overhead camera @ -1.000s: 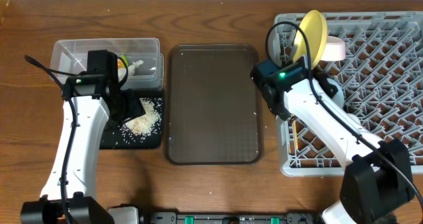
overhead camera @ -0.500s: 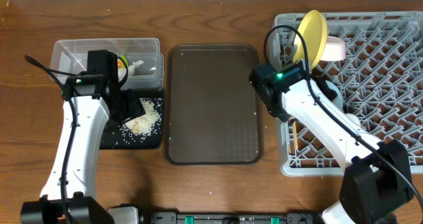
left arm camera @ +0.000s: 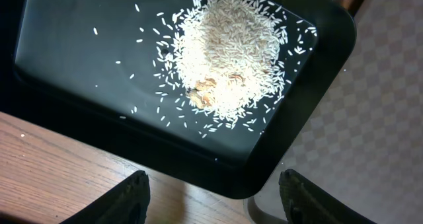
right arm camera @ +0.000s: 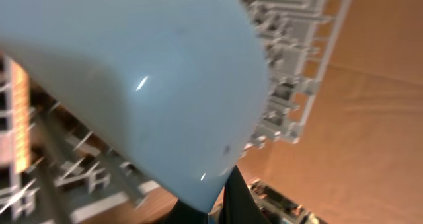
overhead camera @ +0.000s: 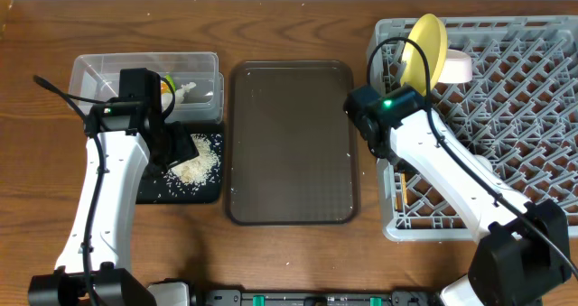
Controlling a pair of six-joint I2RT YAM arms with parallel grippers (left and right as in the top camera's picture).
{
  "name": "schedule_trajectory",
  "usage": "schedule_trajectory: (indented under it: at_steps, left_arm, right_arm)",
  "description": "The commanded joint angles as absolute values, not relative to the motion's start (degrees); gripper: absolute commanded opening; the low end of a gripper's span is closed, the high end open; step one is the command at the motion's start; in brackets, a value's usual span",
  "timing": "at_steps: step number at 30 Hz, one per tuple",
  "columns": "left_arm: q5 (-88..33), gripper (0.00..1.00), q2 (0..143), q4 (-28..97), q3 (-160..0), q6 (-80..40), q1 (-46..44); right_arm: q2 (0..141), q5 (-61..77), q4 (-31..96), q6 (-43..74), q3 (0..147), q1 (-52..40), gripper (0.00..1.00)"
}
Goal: Sort waste into correct bins and load items into the dishwasher rack
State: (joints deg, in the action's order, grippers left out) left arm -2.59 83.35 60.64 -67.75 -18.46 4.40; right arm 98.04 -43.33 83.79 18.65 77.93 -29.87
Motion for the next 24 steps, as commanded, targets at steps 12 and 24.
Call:
schedule_trajectory:
  at_steps: [12,24]
  left_arm:
    - [-1.9,0.66,83.1,60.9,-68.5,-19.2,4.5]
    - [-1.9,0.66,83.1,61.1,-68.5,-19.2,4.5]
  right_arm:
    - [94.8,-8.9,74.6,18.3,76.3,-30.4,0.04]
    - [88.4,-2.2,61.8,17.1,76.3,-30.4,0.01]
